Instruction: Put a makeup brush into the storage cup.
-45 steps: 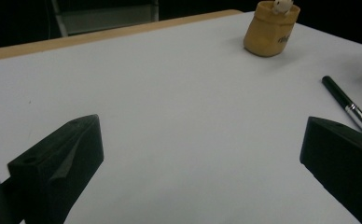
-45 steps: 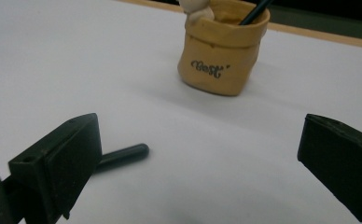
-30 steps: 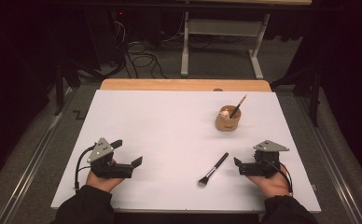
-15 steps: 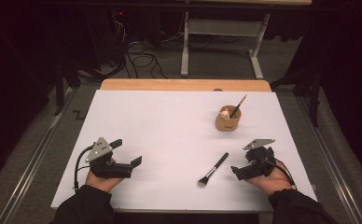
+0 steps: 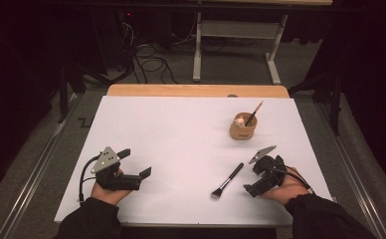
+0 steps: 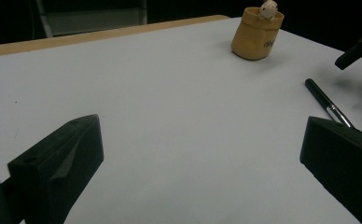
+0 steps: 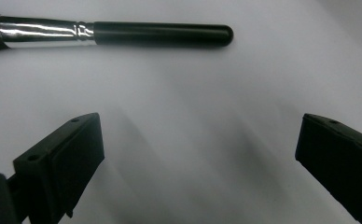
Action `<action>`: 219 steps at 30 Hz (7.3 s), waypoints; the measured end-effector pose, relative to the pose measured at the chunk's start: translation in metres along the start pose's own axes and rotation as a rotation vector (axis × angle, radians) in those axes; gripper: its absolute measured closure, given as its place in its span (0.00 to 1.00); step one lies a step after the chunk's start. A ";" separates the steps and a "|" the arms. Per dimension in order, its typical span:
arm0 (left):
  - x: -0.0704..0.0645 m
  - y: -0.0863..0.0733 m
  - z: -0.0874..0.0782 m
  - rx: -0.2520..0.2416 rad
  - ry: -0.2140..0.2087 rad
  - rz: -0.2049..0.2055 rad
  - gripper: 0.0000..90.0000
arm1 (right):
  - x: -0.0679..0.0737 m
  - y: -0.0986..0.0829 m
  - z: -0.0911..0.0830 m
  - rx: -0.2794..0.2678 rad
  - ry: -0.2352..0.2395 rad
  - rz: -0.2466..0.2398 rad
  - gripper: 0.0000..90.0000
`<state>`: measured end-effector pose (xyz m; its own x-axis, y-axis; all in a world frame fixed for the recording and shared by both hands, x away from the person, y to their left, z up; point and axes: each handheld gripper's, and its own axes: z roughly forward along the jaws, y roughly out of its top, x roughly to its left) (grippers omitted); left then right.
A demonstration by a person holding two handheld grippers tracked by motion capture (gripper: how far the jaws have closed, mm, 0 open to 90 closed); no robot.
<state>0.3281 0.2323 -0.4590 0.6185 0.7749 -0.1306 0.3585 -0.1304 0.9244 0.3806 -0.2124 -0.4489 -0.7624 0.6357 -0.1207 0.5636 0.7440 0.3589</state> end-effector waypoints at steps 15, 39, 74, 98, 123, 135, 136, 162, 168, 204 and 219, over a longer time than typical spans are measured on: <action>0.002 0.001 -0.002 -0.004 0.001 -0.004 0.00 | 0.003 0.040 0.007 0.063 0.088 -0.181 0.02; 0.005 0.001 -0.003 -0.010 0.000 -0.023 0.00 | 0.014 0.066 0.028 0.124 0.174 -0.319 0.02; 0.006 0.001 -0.005 -0.018 0.007 -0.028 0.00 | 0.002 0.062 0.029 0.142 0.173 -0.270 0.36; 0.006 0.002 -0.006 -0.023 0.004 -0.028 0.00 | 0.004 0.061 0.025 0.139 0.176 -0.274 0.59; 0.006 0.002 -0.006 -0.025 0.000 -0.031 0.00 | 0.006 0.059 0.023 0.127 0.183 -0.296 0.90; 0.006 0.002 -0.006 -0.026 -0.002 -0.032 0.00 | 0.008 0.066 0.025 0.179 0.181 -0.284 0.89; 0.006 0.002 -0.006 -0.026 -0.002 -0.031 0.00 | 0.008 0.066 0.025 0.182 0.181 -0.290 0.89; 0.007 0.002 -0.006 -0.029 0.001 -0.031 0.01 | 0.006 0.066 0.018 0.200 0.151 -0.266 0.91; 0.006 0.002 -0.006 -0.028 0.001 -0.031 0.00 | -0.004 0.055 0.007 0.187 0.119 -0.228 0.91; 0.007 0.002 -0.005 -0.028 0.005 -0.035 0.00 | -0.043 -0.014 -0.021 -0.034 0.022 0.077 0.90; 0.007 0.001 -0.004 -0.022 0.003 -0.040 0.01 | -0.030 -0.031 -0.015 -0.284 0.042 0.157 0.91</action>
<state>0.3297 0.2402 -0.4571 0.6020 0.7809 -0.1664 0.3671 -0.0856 0.9262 0.3815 -0.2577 -0.4422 -0.6888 0.7250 -0.0068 0.5689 0.5463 0.6148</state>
